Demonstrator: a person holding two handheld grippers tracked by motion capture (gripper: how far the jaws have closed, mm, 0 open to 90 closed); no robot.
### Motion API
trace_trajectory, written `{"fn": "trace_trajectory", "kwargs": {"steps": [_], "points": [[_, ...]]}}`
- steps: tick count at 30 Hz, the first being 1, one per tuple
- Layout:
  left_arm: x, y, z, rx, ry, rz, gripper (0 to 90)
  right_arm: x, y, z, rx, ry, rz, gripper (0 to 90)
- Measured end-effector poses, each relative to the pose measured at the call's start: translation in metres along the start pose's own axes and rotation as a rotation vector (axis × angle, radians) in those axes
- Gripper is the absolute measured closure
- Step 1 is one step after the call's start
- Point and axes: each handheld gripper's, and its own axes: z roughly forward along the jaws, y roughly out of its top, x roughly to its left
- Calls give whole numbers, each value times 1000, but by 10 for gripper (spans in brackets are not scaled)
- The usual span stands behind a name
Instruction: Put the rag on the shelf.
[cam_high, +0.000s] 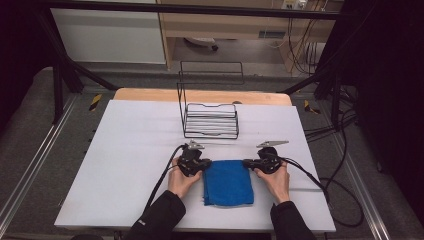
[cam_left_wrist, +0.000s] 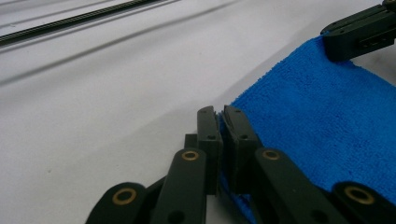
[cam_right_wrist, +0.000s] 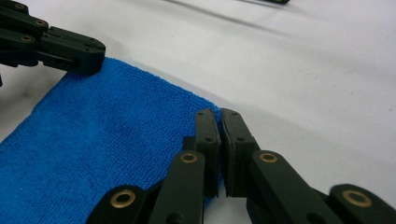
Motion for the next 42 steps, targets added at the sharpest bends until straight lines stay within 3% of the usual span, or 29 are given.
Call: {"fn": "trace_trajectory", "kwargs": {"steps": [5,13,27,42], "points": [[0,0,-8,-47,-18,-1,861,6,4,-16,-67,13,-14,873],[-5,5,-28,-127,-46,11,860,12,5,-32,-130,39,-24,872],[-15,17,-55,-191,-50,47,860,29,14,-59,-229,17,-110,872],[-25,32,-83,-281,-49,86,860,44,24,-84,-344,12,-158,872]]}}
